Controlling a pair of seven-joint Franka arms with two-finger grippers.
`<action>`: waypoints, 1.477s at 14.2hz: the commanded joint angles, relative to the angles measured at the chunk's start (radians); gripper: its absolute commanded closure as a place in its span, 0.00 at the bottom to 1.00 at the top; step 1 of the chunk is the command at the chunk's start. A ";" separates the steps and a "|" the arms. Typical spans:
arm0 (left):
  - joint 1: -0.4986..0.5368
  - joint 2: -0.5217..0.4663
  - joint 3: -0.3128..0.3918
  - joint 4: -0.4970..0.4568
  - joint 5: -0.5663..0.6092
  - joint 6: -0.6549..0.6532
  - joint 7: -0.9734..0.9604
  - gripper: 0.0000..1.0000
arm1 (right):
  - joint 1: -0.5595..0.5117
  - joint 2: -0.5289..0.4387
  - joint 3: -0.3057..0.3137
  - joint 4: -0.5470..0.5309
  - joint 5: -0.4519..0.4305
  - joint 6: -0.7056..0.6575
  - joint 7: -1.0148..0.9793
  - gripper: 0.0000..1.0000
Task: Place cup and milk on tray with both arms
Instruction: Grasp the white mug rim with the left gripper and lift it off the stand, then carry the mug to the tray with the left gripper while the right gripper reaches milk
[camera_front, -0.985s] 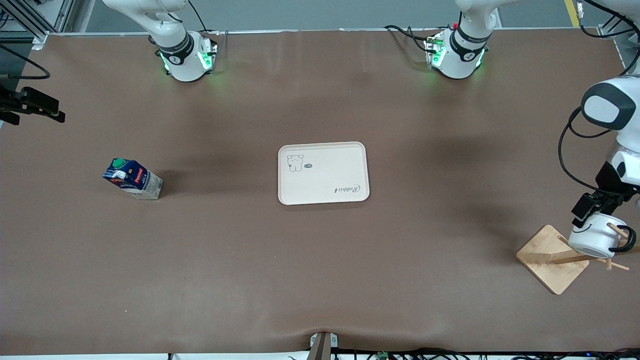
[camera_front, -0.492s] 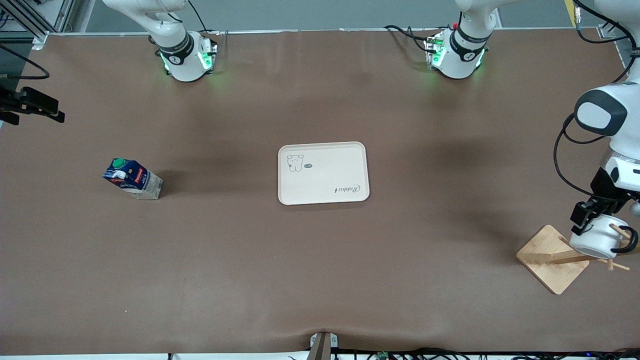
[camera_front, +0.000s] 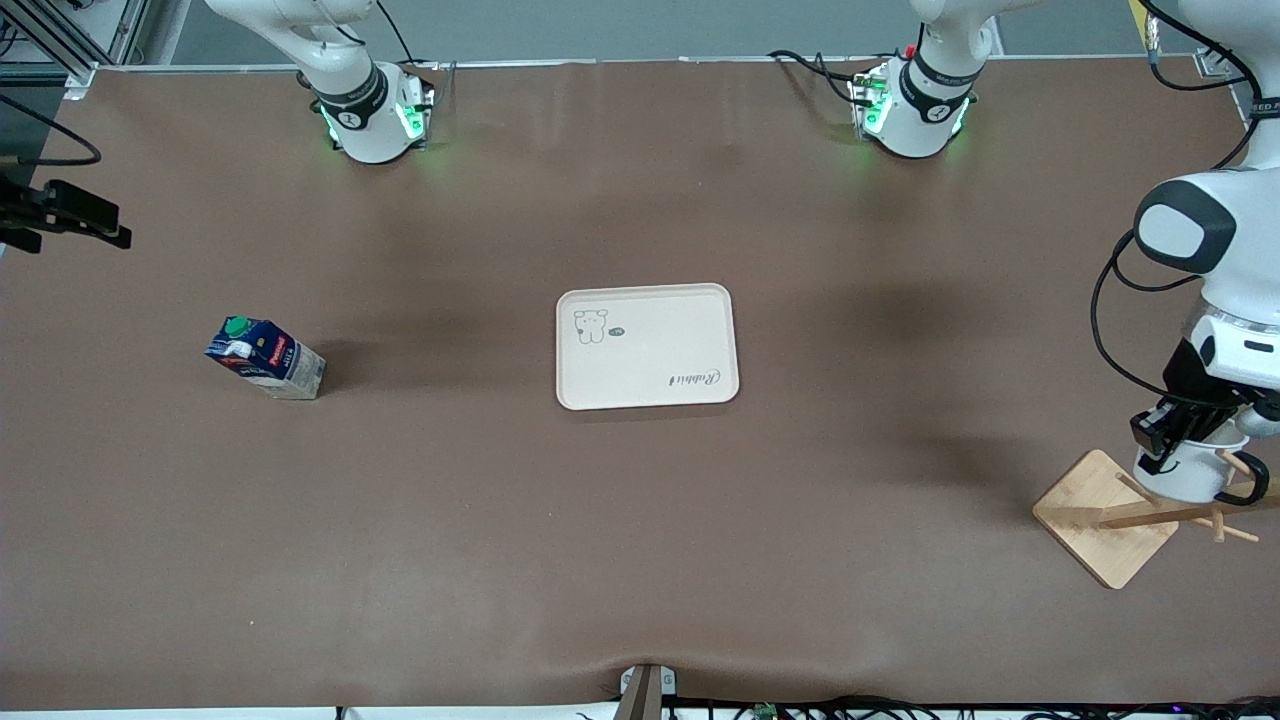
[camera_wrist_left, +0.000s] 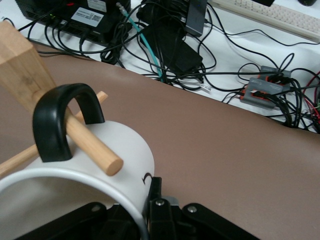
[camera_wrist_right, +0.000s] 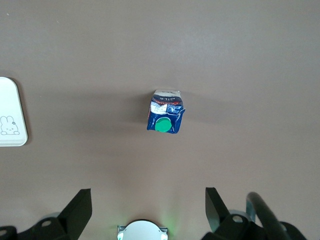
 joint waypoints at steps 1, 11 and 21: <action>0.004 -0.015 -0.026 0.009 -0.020 -0.003 0.040 1.00 | -0.010 0.036 0.008 0.017 -0.015 -0.016 -0.002 0.00; 0.003 -0.178 -0.178 0.056 -0.017 -0.436 0.021 1.00 | -0.072 0.242 0.007 0.009 -0.021 0.004 -0.011 0.00; -0.235 -0.014 -0.353 0.175 0.185 -0.674 -0.535 1.00 | -0.045 0.188 0.013 -0.302 0.014 0.290 0.088 0.00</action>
